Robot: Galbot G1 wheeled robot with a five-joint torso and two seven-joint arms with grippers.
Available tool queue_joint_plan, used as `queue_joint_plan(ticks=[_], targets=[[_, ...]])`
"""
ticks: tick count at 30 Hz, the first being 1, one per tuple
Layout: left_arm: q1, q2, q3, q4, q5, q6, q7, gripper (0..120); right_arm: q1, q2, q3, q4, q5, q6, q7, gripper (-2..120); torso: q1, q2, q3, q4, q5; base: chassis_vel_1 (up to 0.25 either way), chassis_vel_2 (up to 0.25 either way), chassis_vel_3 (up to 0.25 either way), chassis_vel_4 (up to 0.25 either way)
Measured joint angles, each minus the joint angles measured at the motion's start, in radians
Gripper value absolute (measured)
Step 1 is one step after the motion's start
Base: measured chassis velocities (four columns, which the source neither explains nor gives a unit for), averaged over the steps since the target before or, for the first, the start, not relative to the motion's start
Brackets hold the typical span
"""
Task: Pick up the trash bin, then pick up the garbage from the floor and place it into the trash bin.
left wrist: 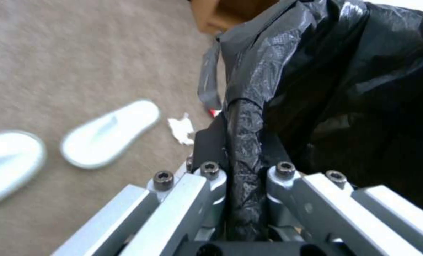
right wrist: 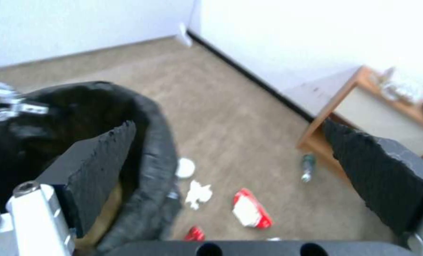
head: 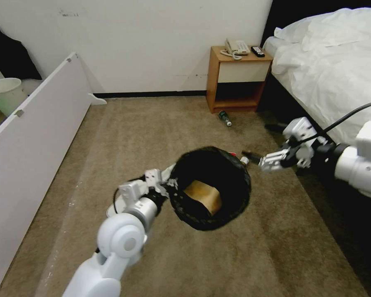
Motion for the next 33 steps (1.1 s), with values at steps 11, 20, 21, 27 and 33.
queue_joint_plan(ticks=[11,20,21,27,33], targets=[[0.005,-0.002,-0.107,-0.043,0.048,0.016,0.003,4,-0.031,0.05,0.048,-0.032,0.006,0.017,0.108,100,0.0,0.0,0.0,0.0001,0.0,0.0,0.0,0.0,0.0],[0.004,0.004,-0.152,-0.063,0.061,0.028,0.003,4,-0.031,0.108,-0.056,-0.031,-0.001,0.023,0.262,100,0.0,0.0,0.0,0.0,0.0,0.0,0.0,0.0,0.0],[0.003,0.009,-0.163,-0.064,0.058,0.03,0.003,4,-0.031,0.117,-0.071,-0.031,-0.003,0.024,0.279,100,0.0,0.0,0.0,0.0001,0.0,0.0,0.0,0.0,0.0],[-0.001,0.017,-0.195,-0.07,0.037,0.036,0.003,4,-0.031,0.133,-0.109,-0.034,-0.021,0.022,0.308,100,0.0,0.0,0.0,0.0002,-0.0001,0.0,0.0,0.0,0.0],[-0.004,0.019,-0.221,-0.07,0.017,0.041,0.001,4,-0.026,0.149,-0.149,-0.048,-0.04,0.026,0.308,100,0.0,0.0,0.0,0.0002,0.0,0.0,0.0,0.0,0.0]])
